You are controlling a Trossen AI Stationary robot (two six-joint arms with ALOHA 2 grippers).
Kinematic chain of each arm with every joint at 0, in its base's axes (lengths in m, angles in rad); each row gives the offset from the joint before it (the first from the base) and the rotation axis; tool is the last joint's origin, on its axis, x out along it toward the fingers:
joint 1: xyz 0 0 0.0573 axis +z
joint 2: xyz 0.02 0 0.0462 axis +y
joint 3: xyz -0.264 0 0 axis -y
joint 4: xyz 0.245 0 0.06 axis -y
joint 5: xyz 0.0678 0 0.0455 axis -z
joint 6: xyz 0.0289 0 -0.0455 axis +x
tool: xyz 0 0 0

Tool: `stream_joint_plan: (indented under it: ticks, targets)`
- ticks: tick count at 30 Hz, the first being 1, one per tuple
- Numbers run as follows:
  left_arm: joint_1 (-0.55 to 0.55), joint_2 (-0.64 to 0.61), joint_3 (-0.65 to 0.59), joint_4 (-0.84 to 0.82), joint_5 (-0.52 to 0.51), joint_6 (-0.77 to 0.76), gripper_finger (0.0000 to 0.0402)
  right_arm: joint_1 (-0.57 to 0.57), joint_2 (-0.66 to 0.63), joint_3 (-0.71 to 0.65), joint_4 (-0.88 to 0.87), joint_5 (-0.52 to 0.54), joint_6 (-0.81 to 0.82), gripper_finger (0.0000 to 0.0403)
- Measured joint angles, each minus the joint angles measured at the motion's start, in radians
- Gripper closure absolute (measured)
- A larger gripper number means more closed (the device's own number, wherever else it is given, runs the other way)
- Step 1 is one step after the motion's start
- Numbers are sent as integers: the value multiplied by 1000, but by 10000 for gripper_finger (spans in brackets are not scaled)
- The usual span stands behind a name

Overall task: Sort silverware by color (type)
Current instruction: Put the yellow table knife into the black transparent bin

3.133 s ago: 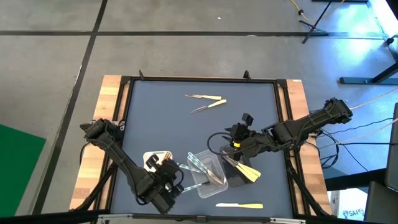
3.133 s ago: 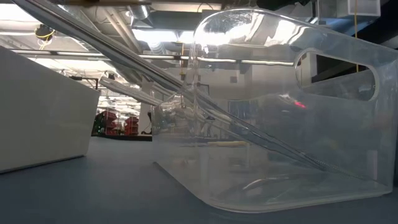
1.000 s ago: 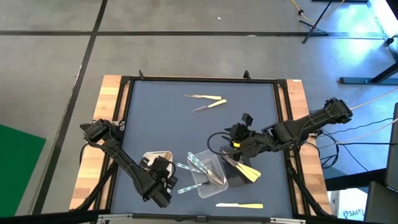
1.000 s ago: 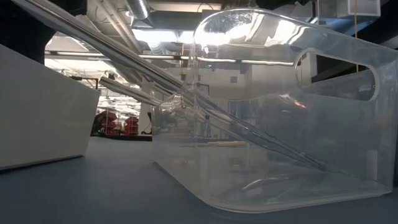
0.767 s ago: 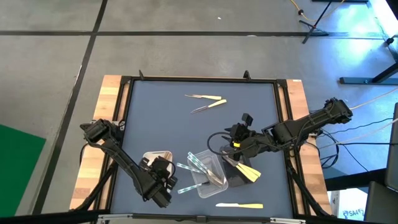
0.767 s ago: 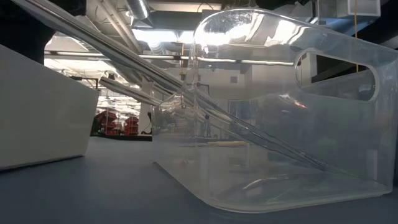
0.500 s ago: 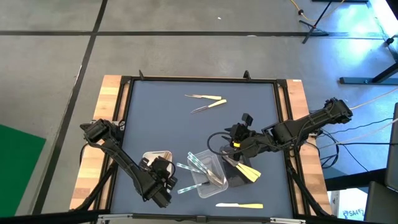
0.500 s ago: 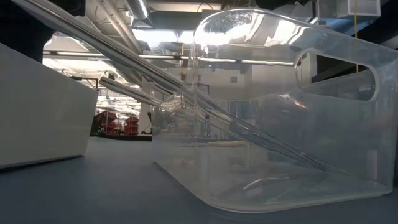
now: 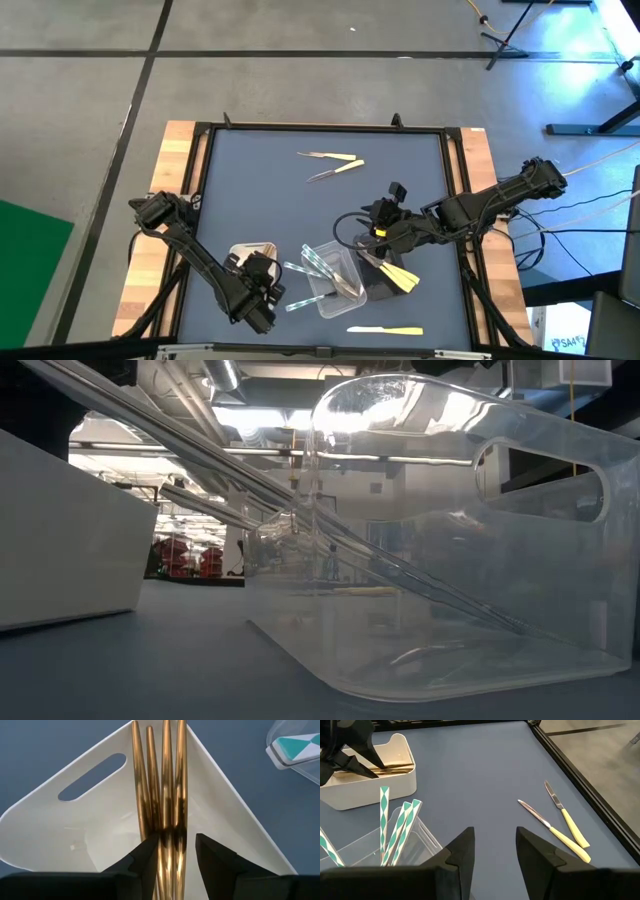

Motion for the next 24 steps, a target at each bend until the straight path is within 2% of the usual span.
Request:
stream_joint_plan:
  ticks: [17,24]
  targets:
    - [0,0,2,-2,-6,0,276,0,0,0,0,0,0,271]
    - [0,0,76,-91,-34,3,276,0,0,0,0,0,0,271]
